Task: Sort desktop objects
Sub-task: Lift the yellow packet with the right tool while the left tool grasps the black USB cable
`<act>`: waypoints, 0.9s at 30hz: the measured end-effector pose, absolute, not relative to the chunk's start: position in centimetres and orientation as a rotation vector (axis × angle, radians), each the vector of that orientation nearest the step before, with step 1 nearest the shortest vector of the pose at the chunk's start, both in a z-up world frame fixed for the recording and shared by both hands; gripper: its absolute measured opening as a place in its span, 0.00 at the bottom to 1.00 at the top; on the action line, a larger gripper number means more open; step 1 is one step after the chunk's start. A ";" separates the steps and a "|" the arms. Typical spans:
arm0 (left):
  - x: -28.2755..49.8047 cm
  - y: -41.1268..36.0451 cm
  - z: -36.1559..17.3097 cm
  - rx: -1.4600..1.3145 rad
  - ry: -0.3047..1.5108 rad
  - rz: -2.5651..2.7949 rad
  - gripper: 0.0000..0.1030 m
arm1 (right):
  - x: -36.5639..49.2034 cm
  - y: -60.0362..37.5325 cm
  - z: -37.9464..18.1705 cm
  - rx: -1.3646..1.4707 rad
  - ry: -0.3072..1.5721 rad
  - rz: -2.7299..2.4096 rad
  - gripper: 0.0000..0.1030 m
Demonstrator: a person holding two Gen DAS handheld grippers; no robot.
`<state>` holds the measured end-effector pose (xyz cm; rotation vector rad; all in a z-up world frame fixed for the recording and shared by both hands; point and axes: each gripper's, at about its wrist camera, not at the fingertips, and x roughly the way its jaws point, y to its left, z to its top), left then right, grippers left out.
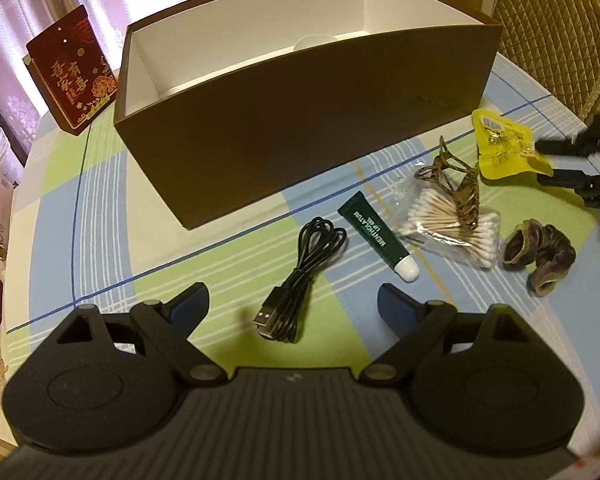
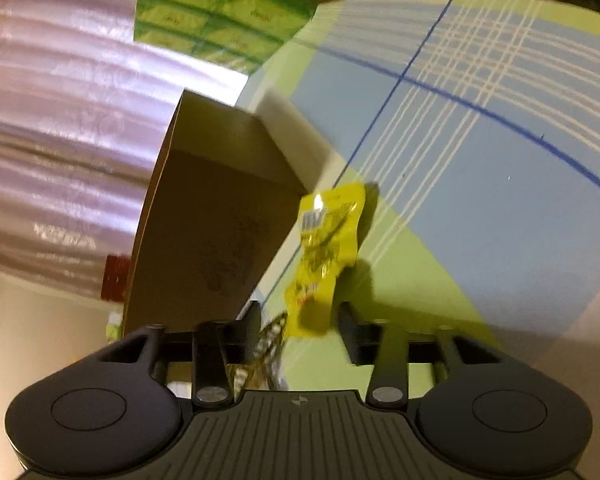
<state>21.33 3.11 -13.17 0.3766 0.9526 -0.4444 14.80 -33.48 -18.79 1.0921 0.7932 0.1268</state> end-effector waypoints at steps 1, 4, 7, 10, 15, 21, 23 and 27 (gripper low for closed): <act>21.4 3.2 -13.2 0.374 0.954 -0.444 0.87 | 15.0 -33.5 -18.9 1.101 0.789 0.123 0.40; 21.5 3.4 -13.3 0.375 0.957 -0.444 0.86 | 15.4 -33.7 -19.5 1.129 0.796 0.113 0.32; 21.6 3.2 -13.4 0.380 0.956 -0.447 0.86 | 16.0 -33.7 -20.1 1.135 0.833 0.105 0.08; 21.7 3.1 -13.4 0.393 0.945 -0.451 0.86 | 15.4 -34.1 -20.3 1.167 0.806 0.117 0.00; 22.2 2.9 -13.4 0.431 0.924 -0.474 0.78 | 14.7 -34.9 -18.8 1.188 0.760 0.148 0.00; 22.8 2.3 -14.4 0.483 0.923 -0.523 0.54 | 12.8 -36.1 -17.4 1.207 0.736 0.136 0.00; 23.0 2.1 -15.0 0.503 0.937 -0.541 0.41 | 12.1 -36.5 -17.1 1.216 0.727 0.130 0.00; 23.4 2.0 -16.0 0.513 0.976 -0.556 0.20 | 11.2 -37.1 -16.4 1.225 0.715 0.117 0.00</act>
